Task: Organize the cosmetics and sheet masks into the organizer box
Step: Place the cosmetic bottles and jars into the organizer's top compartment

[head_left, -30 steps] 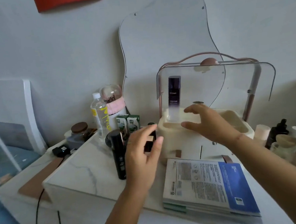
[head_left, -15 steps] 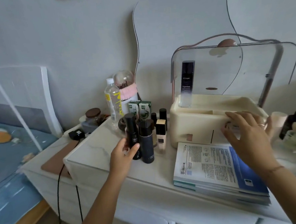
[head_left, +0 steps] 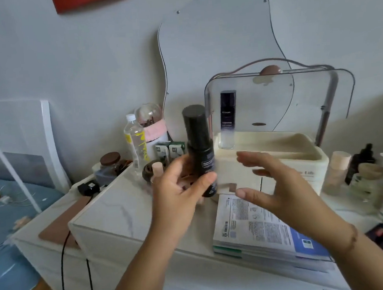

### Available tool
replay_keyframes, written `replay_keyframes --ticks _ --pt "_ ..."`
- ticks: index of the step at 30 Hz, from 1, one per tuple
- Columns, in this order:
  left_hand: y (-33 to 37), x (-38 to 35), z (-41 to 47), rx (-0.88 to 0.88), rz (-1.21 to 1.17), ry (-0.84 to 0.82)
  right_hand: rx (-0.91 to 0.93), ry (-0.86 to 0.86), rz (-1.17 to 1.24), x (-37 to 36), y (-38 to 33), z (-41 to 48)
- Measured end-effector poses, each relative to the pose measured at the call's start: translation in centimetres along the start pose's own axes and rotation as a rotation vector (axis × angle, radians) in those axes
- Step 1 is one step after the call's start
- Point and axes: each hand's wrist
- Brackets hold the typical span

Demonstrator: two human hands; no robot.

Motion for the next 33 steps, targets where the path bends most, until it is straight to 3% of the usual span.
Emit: replay_keyframes --ticks 5,8,13,16,19,26,33 --pt "0.0 -7.2 3.4 0.060 0.039 -0.053 -0.042 0.061 0.142 1.9 -0.5 2.6" --pt "-0.7 -9.4 5.2 0.028 0.099 -0.051 -0.059 0.103 0.109 3.4 0.5 5.0" --pt "-3.4 -10.4 4.3 -0.059 0.554 -0.153 -0.137 0.183 -0.061 4.4 2.9 9.6" --pt "-5.0 -9.9 2.6 -0.086 0.709 -0.258 -0.206 0.211 -0.128 4.0 4.7 12.8" --pt "-5.9 -9.6 2.0 -0.130 0.699 -0.265 -0.307 0.160 -0.159 3.0 6.3 15.7" --pt "-7.0 -9.2 1.7 -0.198 0.635 -0.235 -0.503 0.032 0.049 0.8 8.5 19.2" --pt "-7.4 -9.1 1.6 -0.207 0.621 -0.254 -0.476 0.024 -0.002 0.4 8.6 19.9"
Point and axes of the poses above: each hand's wrist, its own z-axis towards the middle knuckle, its own x-axis out of the back of the hand, y = z × x, and after that the axes turned 12 degrees about -x, right-handed
